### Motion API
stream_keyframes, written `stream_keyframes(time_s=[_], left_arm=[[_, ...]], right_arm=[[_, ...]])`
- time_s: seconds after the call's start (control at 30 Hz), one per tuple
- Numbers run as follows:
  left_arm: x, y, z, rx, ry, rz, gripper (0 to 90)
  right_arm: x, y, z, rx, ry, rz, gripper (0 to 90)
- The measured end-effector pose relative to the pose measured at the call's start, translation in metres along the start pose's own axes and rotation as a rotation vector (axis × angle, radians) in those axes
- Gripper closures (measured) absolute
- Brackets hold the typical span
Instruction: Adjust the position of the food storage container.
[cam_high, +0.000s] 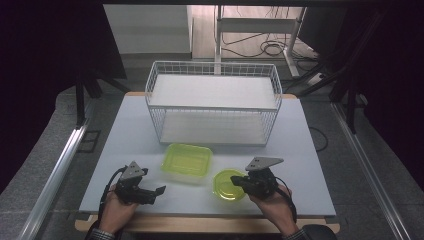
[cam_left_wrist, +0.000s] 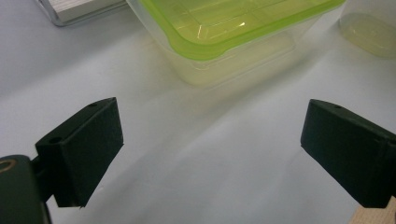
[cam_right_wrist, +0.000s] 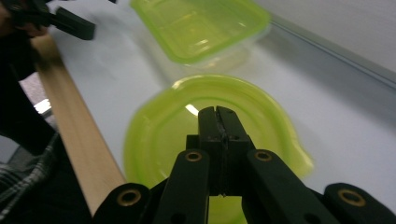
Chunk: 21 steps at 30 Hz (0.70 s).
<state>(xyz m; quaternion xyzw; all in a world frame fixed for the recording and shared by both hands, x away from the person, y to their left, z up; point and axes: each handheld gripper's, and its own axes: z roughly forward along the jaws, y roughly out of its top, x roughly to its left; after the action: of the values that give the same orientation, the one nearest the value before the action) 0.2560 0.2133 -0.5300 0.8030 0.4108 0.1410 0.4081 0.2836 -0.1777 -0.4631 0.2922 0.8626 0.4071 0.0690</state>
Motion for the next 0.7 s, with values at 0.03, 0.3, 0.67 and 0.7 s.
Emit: stream_keyframes(time_s=[0.03,0.3,0.67,0.7], left_arm=[[0.000,0.000,0.000,0.002,0.002,0.001,5.7],[0.000,0.000,0.000,-0.001,0.007,0.000,5.8],[-0.001,0.000,0.000,0.008,0.013,0.008,5.9],[-0.001,0.000,0.000,0.008,0.013,0.008,5.9]], right_arm=[[0.003,0.001,0.002,0.001,0.007,-0.004,89.3],[0.024,0.012,0.022,0.019,0.062,-0.047,89.2],[0.049,0.024,0.055,0.084,0.065,-0.088,89.2],[0.050,0.024,0.056,0.093,0.057,-0.095,89.2]])
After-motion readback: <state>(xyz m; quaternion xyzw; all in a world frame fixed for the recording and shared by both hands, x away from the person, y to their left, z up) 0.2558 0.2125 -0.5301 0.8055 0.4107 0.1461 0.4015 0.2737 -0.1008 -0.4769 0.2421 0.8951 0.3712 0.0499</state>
